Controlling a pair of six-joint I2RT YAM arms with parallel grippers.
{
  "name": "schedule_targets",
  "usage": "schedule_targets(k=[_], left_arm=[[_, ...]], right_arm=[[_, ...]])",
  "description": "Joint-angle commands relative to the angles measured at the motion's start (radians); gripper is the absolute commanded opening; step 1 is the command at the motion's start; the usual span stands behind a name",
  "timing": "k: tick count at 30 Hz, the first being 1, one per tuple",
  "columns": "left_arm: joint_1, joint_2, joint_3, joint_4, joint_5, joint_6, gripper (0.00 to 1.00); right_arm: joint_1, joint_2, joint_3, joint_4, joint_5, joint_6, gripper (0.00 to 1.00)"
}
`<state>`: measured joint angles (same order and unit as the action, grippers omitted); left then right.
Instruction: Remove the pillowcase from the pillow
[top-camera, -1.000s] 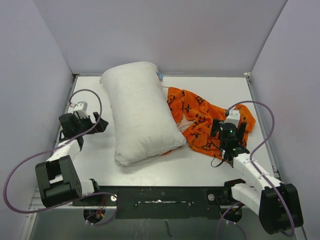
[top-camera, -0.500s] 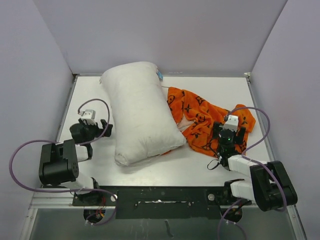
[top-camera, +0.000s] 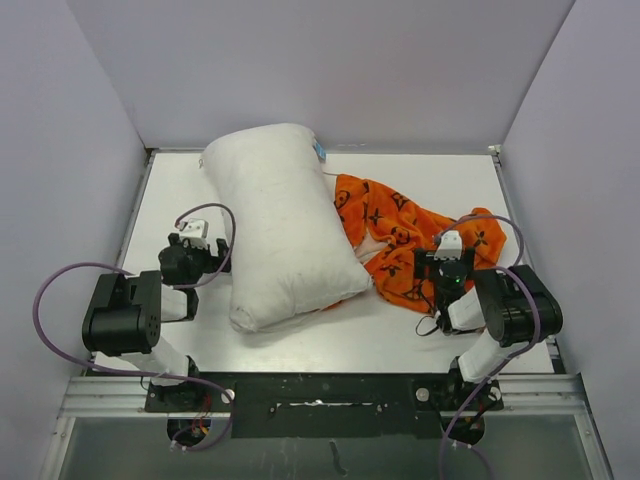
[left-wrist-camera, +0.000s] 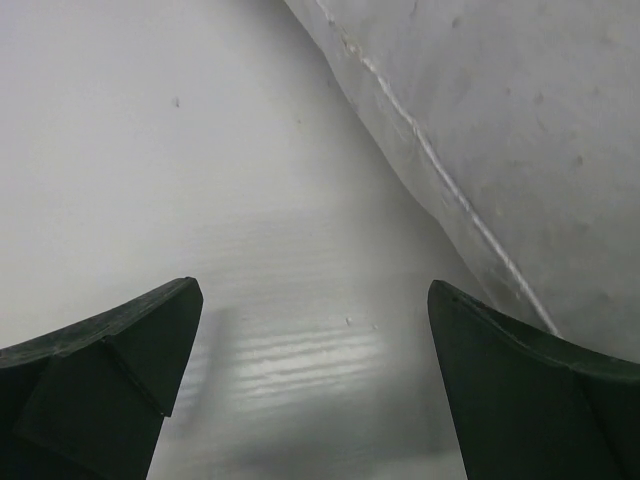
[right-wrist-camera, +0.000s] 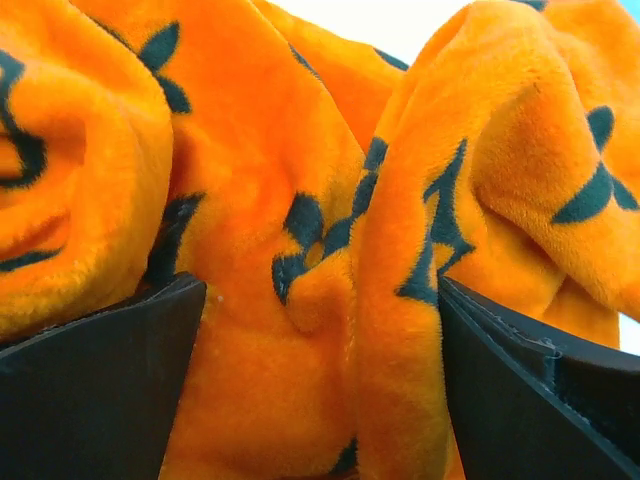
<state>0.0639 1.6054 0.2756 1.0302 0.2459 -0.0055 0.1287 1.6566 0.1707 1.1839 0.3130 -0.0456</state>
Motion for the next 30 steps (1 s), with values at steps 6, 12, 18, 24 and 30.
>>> schedule_targets(k=[6,12,18,24,30], left_arm=[[-0.029,-0.001,0.076,-0.052,-0.095,0.018,0.98],[-0.03,-0.001,0.076,-0.052,-0.105,0.018,0.98],[-0.03,0.001,0.08,-0.058,-0.106,0.019,0.98],[-0.033,0.008,0.089,-0.072,-0.112,0.022,0.98],[-0.035,0.0,0.079,-0.059,-0.115,0.021,0.98]], right_arm=[[-0.082,-0.037,0.195,-0.237,-0.125,0.043,0.98],[-0.074,-0.036,0.196,-0.233,-0.117,0.037,0.98],[-0.073,-0.034,0.196,-0.234,-0.115,0.035,0.98],[-0.072,-0.035,0.196,-0.233,-0.114,0.035,0.98],[-0.072,-0.035,0.197,-0.233,-0.114,0.035,0.98]])
